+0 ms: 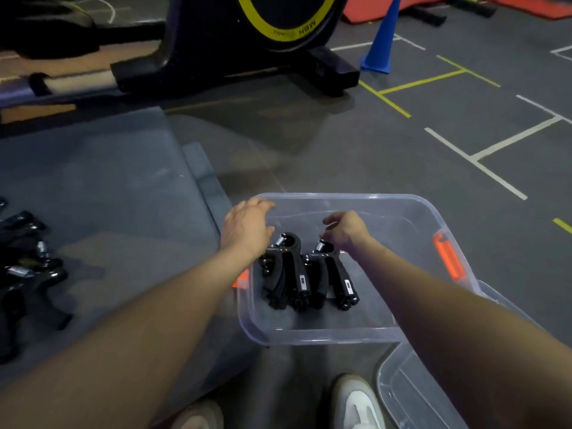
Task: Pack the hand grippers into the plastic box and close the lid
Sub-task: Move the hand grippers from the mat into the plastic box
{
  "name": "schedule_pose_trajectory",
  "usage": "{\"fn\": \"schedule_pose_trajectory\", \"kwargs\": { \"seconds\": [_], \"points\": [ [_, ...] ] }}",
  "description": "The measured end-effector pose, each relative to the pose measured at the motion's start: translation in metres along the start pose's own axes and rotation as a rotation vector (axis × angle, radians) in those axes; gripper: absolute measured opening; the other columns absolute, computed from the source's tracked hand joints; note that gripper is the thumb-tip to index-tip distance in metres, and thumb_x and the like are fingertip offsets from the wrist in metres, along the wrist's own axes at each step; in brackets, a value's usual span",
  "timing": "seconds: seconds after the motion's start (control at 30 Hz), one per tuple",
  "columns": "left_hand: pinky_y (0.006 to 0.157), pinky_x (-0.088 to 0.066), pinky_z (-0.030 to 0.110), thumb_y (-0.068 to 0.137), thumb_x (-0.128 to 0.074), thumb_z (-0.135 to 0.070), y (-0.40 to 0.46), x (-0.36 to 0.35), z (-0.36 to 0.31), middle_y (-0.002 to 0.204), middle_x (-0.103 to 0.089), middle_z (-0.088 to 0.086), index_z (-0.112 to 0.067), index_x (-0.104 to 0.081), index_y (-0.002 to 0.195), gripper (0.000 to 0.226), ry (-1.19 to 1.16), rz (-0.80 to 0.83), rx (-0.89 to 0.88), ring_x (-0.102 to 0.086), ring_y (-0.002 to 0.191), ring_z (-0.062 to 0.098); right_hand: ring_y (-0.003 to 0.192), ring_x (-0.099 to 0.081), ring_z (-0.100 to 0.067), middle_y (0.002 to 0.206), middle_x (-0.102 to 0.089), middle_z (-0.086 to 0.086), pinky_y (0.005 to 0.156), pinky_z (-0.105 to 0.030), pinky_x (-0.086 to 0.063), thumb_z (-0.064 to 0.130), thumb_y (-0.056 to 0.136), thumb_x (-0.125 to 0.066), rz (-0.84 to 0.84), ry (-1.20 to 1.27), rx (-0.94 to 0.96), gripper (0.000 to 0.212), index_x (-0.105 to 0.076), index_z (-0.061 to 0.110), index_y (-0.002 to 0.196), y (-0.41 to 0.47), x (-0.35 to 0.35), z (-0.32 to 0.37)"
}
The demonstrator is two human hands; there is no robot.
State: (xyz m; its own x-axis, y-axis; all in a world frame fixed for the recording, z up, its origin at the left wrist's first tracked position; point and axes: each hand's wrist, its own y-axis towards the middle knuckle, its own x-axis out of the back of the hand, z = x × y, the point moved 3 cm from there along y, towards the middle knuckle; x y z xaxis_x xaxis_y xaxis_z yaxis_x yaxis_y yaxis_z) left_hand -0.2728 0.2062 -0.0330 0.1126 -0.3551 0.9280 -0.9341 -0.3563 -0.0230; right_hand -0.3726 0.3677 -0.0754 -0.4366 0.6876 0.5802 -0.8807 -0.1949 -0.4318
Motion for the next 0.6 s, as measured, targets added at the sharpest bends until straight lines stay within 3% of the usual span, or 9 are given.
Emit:
{"fn": "schedule_pose_trajectory", "kwargs": {
  "seconds": [0.1, 0.2, 0.27, 0.37, 0.5, 0.6],
  "points": [
    [0.103, -0.037, 0.035, 0.089, -0.057, -0.020, -0.016, 0.039, 0.020, 0.135, -0.047, 0.000, -0.025, -0.049, 0.133, 0.045, -0.007, -0.030, 0.065, -0.042, 0.128, 0.023, 0.077, -0.054, -0.019, 0.091, -0.058, -0.010, 0.062, -0.023, -0.042, 0.001, 0.078, -0.072, 0.033, -0.018, 0.088, 0.036, -0.063, 0.000, 0.114, -0.016, -0.013, 0.044],
    [0.102, -0.040, 0.036, 0.089, -0.056, -0.022, -0.036, 0.074, 0.049, 0.135, -0.045, 0.002, -0.025, -0.048, 0.132, 0.044, -0.007, -0.061, 0.170, -0.043, 0.129, 0.024, 0.079, -0.052, -0.018, 0.093, -0.062, -0.013, 0.054, -0.016, -0.034, 0.004, 0.079, -0.072, 0.076, -0.044, 0.175, 0.035, -0.064, 0.000, 0.113, -0.034, -0.041, 0.092],
    [0.103, -0.040, 0.036, 0.089, -0.056, -0.023, -0.051, 0.092, 0.075, 0.136, -0.044, 0.003, -0.025, -0.047, 0.133, 0.044, 0.003, -0.079, 0.235, -0.043, 0.130, 0.025, 0.072, -0.052, -0.017, 0.094, -0.063, -0.012, 0.052, -0.016, -0.033, 0.007, 0.078, -0.073, 0.113, -0.082, 0.238, 0.036, -0.065, 0.002, 0.113, -0.048, -0.066, 0.124],
    [0.104, -0.039, 0.037, 0.089, -0.056, -0.023, -0.076, 0.113, 0.123, 0.135, -0.044, 0.004, -0.023, -0.047, 0.132, 0.044, -0.010, -0.091, 0.334, -0.043, 0.129, 0.026, 0.082, -0.053, -0.018, 0.095, -0.062, -0.009, 0.054, -0.017, -0.036, 0.011, 0.077, -0.075, 0.183, -0.093, 0.325, 0.037, -0.066, 0.004, 0.112, -0.069, -0.111, 0.169],
    [0.102, -0.040, 0.037, 0.091, -0.053, -0.020, -0.122, 0.124, 0.192, 0.133, -0.045, 0.005, -0.021, -0.047, 0.131, 0.041, 0.011, -0.086, 0.463, -0.043, 0.129, 0.026, 0.075, -0.051, -0.017, 0.079, -0.057, -0.006, 0.052, -0.015, -0.034, 0.008, 0.079, -0.072, 0.311, -0.120, 0.377, 0.021, -0.064, 0.011, 0.098, -0.106, -0.184, 0.201],
    [0.101, -0.040, 0.038, 0.089, -0.055, -0.020, -0.156, 0.124, 0.235, 0.134, -0.043, 0.005, -0.021, -0.046, 0.131, 0.043, 0.017, -0.061, 0.539, -0.041, 0.129, 0.025, 0.080, -0.050, -0.018, 0.066, -0.049, 0.002, 0.058, -0.019, -0.038, 0.008, 0.079, -0.072, 0.377, -0.177, 0.413, 0.025, -0.065, 0.009, 0.103, -0.127, -0.239, 0.201]
  ]
}}
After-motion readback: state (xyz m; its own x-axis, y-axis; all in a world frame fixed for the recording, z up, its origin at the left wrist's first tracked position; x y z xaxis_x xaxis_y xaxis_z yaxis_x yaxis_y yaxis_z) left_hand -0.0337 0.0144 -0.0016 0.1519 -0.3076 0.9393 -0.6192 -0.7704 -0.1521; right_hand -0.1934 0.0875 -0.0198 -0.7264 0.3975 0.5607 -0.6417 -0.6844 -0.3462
